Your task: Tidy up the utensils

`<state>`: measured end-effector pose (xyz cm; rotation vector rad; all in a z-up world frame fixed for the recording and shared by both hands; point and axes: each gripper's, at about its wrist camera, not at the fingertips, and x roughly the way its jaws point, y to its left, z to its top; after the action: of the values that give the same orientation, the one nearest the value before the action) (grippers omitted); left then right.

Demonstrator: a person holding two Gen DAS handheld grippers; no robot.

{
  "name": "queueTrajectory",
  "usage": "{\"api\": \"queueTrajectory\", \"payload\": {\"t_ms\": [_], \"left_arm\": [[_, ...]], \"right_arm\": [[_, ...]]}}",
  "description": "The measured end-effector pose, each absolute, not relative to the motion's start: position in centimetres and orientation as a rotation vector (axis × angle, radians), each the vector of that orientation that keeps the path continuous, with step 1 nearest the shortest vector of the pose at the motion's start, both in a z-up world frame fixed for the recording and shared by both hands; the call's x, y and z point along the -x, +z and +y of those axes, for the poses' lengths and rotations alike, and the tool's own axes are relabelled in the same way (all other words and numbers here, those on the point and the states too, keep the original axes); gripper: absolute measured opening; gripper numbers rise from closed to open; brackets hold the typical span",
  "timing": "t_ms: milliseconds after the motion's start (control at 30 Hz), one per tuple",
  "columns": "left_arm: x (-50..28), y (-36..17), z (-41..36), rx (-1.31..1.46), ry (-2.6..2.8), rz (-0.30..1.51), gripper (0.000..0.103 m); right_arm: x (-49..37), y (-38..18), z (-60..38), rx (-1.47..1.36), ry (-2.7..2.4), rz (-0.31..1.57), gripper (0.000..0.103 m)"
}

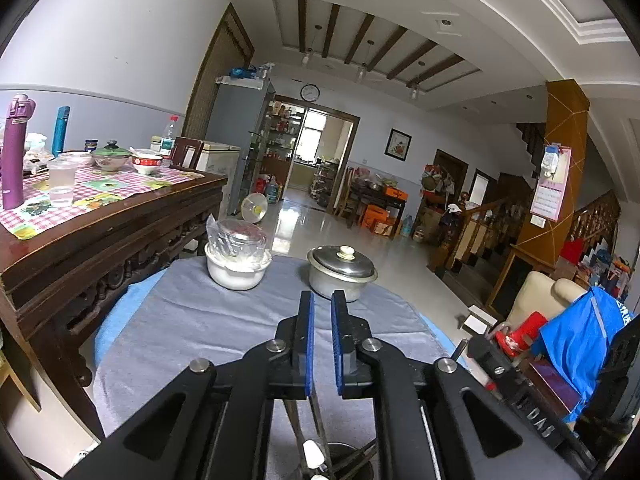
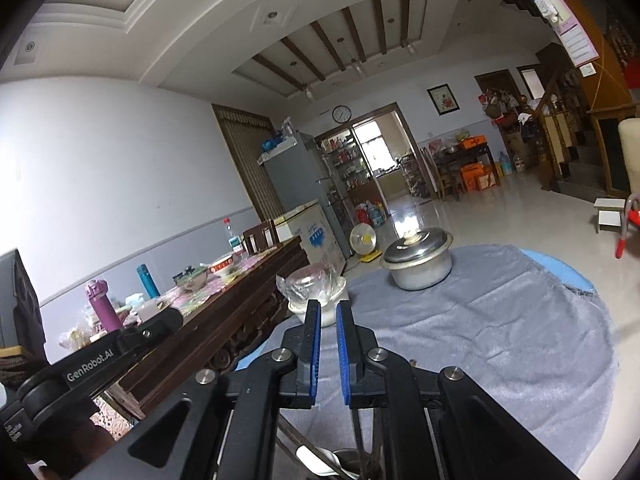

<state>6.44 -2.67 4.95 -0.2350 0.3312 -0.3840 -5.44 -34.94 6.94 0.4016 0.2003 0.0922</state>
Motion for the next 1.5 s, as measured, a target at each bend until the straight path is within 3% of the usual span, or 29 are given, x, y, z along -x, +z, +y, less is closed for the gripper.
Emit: {"api": "queueTrajectory", "payload": {"t_ms": [33,100,233,267,367,400,433,467,667,1500], "left_arm": [[-6.3,4.9,-2.6,0.235,-0.38,0.332,0.014],[-6.0,4.9,-2.0,0.231,-0.355,0.336,0.035],[-5.3,4.7,-0.6,0.215,-0.292,0.333,0.056],[-5.2,4.6,-0.3,0.201,-0.276,0.34,0.065],[-5.0,4.2,0.3,0.181,-0.254,0.379,0.077],[-4.9,4.0,0.4,0.176,-0.248,0.394,0.08],[-4.9,3.9,0.5,0.17,-0.244,0.408,0.082],[-4.8,3.7,0.5,0.158,-0.24,0.424,0.084],[-3.8,2.6,-0.5,0.034,-0.18,0.496,0.09],[2.1,3.5,-0.7,-0.147,-0.046,0.512,0.092]], "right_arm": [[5.4,7.1,-34.9,-0.401,0.087,0.197,0.011],[5.7,7.3,-35.3,-0.404,0.074,0.191,0.012],[6.2,7.3,-36.6,-0.42,0.037,0.193,0.012],[6.2,7.2,-36.9,-0.428,0.031,0.199,0.013],[6.5,6.9,-37.7,-0.448,0.012,0.217,0.035],[6.7,6.8,-37.8,-0.451,0.007,0.216,0.052],[7.0,6.7,-37.8,-0.451,0.002,0.21,0.059],[7.3,6.7,-37.9,-0.446,-0.01,0.206,0.059],[8.5,6.3,-37.6,-0.403,-0.031,0.238,0.059],[14.5,5.9,-33.1,-0.24,0.002,0.42,0.066]]}}
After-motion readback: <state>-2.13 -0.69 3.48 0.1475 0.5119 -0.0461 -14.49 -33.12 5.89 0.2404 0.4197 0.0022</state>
